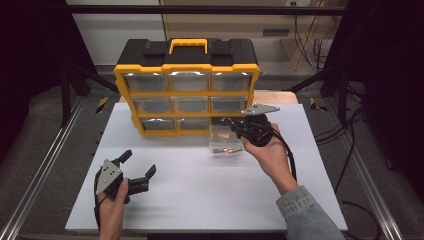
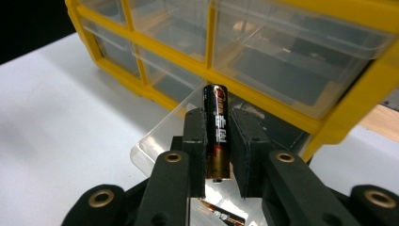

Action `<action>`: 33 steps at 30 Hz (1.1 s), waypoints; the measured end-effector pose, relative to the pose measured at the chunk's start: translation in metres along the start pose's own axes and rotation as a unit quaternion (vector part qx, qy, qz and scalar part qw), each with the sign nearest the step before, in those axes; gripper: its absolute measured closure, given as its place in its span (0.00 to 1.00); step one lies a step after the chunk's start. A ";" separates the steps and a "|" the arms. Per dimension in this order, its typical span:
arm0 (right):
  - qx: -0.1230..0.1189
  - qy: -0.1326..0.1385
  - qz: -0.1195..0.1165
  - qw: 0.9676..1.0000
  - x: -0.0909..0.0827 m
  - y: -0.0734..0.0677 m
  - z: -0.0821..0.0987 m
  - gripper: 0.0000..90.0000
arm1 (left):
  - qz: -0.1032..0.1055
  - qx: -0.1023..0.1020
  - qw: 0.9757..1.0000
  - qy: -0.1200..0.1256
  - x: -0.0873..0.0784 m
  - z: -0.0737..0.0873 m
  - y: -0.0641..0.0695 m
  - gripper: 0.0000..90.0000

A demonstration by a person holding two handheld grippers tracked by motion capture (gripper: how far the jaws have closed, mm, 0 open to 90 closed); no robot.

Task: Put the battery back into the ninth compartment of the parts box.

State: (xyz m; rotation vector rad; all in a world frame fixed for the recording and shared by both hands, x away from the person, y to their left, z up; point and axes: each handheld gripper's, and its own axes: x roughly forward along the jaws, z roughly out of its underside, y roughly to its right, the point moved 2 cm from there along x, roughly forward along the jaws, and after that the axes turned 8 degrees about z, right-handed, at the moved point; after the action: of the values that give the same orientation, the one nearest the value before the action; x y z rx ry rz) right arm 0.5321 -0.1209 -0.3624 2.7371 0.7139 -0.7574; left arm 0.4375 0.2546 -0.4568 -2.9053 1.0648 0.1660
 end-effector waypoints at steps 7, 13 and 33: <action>-0.016 -0.027 -0.012 0.999 0.022 -0.007 0.003 0.85 | -0.001 0.000 1.000 0.001 0.000 0.000 -0.001 0.01; -0.013 0.007 -0.009 1.000 0.014 -0.010 0.000 0.56 | -0.002 -0.001 1.000 0.000 0.000 0.000 -0.001 0.01; 0.037 0.101 -0.035 0.994 -0.046 0.010 0.009 0.10 | -0.005 0.002 1.000 0.000 -0.001 0.000 0.000 0.01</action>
State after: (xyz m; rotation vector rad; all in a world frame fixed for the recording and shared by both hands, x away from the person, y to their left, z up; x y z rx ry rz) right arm 0.4991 -0.1506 -0.3451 2.8985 0.8424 -0.5331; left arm 0.4364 0.2554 -0.4563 -2.9070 1.0503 0.1639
